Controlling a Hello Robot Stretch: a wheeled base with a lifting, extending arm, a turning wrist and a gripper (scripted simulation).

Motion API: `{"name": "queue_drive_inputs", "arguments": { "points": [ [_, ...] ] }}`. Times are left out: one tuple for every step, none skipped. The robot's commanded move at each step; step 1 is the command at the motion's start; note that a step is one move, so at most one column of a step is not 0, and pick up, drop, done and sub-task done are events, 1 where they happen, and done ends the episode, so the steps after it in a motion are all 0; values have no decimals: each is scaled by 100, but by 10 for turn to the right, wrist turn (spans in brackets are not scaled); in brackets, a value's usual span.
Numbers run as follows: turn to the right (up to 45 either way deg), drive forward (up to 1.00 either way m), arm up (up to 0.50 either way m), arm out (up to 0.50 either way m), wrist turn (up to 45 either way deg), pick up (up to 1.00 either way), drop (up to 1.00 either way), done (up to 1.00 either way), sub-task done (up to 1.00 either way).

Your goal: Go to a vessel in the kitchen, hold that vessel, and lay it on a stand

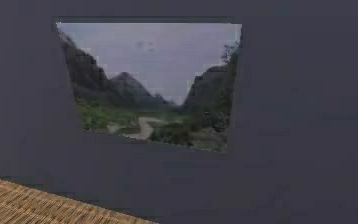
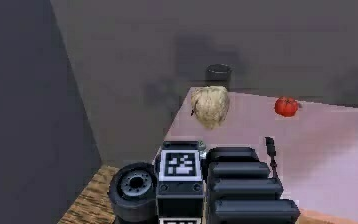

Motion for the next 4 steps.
{"name": "queue_drive_inputs", "arguments": {
  "points": [
    [-450, 0, 0, 0, 0, 0, 0, 0, 0],
    [-180, 0, 0, 0, 0, 0, 0, 0, 0],
    [0, 100, 0, 0, 0, 0, 0, 0, 0],
    [0, 100, 0, 0, 0, 0, 0, 0, 0]
  ]
}}
